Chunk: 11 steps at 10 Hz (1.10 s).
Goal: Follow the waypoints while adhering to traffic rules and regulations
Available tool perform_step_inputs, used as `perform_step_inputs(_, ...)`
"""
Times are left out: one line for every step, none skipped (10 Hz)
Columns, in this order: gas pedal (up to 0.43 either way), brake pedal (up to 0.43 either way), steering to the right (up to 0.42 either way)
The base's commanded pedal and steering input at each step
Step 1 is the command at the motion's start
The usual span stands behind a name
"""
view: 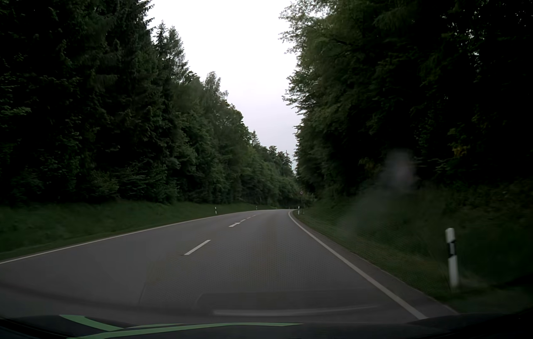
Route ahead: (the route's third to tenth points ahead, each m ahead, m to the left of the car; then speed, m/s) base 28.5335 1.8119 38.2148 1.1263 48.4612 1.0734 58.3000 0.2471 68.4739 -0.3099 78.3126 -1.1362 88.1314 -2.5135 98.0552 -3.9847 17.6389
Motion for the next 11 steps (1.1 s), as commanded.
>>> perform_step_inputs(0.059,0.000,0.004)
perform_step_inputs(0.059,0.000,0.004)
perform_step_inputs(0.059,0.000,0.004)
perform_step_inputs(0.067,0.000,0.004)
perform_step_inputs(0.067,0.000,0.004)
perform_step_inputs(0.079,0.000,0.004)
perform_step_inputs(0.079,0.000,0.004)
perform_step_inputs(0.087,0.000,0.004)
perform_step_inputs(0.087,0.000,0.004)
perform_step_inputs(0.087,0.000,0.004)
perform_step_inputs(0.087,0.000,0.004)
